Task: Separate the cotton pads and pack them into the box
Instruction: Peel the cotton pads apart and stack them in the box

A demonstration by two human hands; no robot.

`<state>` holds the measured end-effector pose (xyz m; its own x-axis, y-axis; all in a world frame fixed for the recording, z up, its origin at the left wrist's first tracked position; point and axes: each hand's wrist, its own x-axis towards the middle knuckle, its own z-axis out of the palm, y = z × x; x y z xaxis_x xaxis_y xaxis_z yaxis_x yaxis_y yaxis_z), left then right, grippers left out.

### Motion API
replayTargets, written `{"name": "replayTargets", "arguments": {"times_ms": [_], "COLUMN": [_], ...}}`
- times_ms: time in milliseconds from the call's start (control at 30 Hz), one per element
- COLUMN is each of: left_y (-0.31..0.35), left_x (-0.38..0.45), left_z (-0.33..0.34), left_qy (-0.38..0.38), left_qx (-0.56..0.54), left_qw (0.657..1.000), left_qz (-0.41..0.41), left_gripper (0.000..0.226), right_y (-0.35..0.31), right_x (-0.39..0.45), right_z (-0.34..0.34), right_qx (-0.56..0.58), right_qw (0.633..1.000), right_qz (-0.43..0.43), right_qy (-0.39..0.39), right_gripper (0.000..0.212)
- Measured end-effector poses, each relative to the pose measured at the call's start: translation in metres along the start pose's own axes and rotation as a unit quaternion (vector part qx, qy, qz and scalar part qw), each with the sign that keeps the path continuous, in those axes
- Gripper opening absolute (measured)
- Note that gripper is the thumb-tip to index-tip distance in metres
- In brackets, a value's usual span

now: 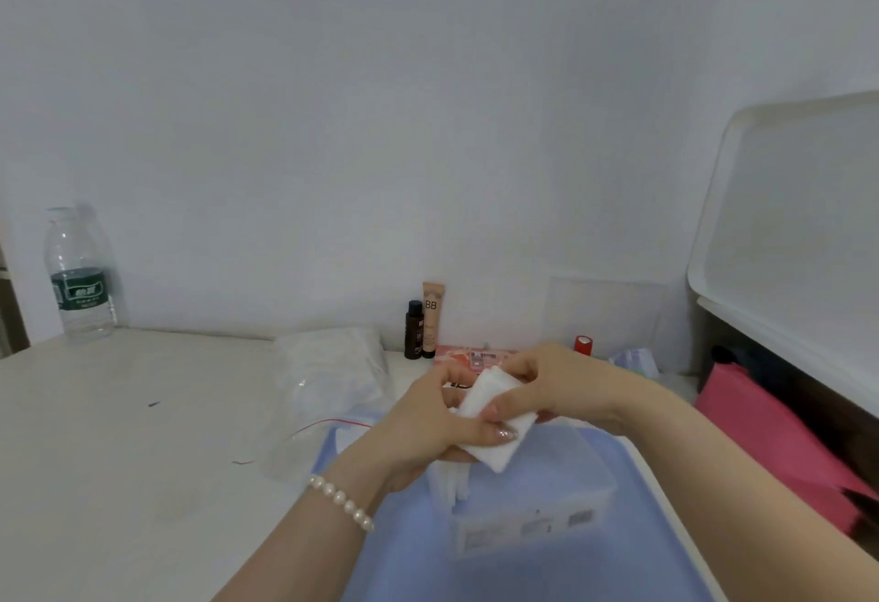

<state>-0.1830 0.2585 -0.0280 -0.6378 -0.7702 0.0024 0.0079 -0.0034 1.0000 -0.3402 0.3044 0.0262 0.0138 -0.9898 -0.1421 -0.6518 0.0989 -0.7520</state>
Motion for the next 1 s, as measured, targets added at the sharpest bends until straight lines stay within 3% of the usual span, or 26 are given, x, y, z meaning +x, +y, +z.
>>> {"name": "replayTargets", "arguments": {"times_ms": [133,233,333,433,567,667,767,900,1000], "left_y": [-0.001,-0.020,-0.043,-0.059,-0.066,-0.058,-0.044,-0.029,-0.031], "left_x": [-0.009,-0.021,-0.033,-0.036,-0.032,-0.024,-0.010,0.013,0.026], "left_z": [-0.005,-0.006,0.000,0.003,0.002,0.002,0.005,0.006,0.001], "left_qy": [0.110,0.189,0.213,0.212,0.212,0.200,0.191,0.137,0.094], "left_qx": [0.084,0.205,0.302,0.366,0.399,0.451,0.549,0.685,0.727], "left_qw": [0.990,0.957,0.922,0.901,0.888,0.866,0.810,0.710,0.678], "left_qz": [0.025,0.078,0.114,0.099,0.084,0.084,0.080,0.086,0.057], "left_gripper": [0.041,0.013,0.016,0.010,0.026,0.036,0.038,0.048,0.064], "right_y": [0.016,0.031,0.041,0.043,0.046,0.045,0.047,0.048,0.050], "right_x": [0.000,0.009,0.023,0.038,0.055,0.062,0.067,0.063,0.057], "right_z": [-0.012,-0.006,0.017,0.039,0.056,0.063,0.069,0.069,0.064], "right_qx": [0.052,-0.022,-0.107,-0.188,-0.218,-0.187,-0.156,-0.081,-0.040], "right_qw": [0.993,0.982,0.967,0.948,0.941,0.950,0.954,0.960,0.965], "right_qz": [0.061,0.137,0.202,0.226,0.209,0.200,0.203,0.214,0.207], "right_qy": [0.091,0.125,0.115,0.123,0.149,0.151,0.154,0.164,0.153], "right_gripper": [0.017,0.027,0.032,0.028,0.023,0.034,0.056,0.094,0.085]}}
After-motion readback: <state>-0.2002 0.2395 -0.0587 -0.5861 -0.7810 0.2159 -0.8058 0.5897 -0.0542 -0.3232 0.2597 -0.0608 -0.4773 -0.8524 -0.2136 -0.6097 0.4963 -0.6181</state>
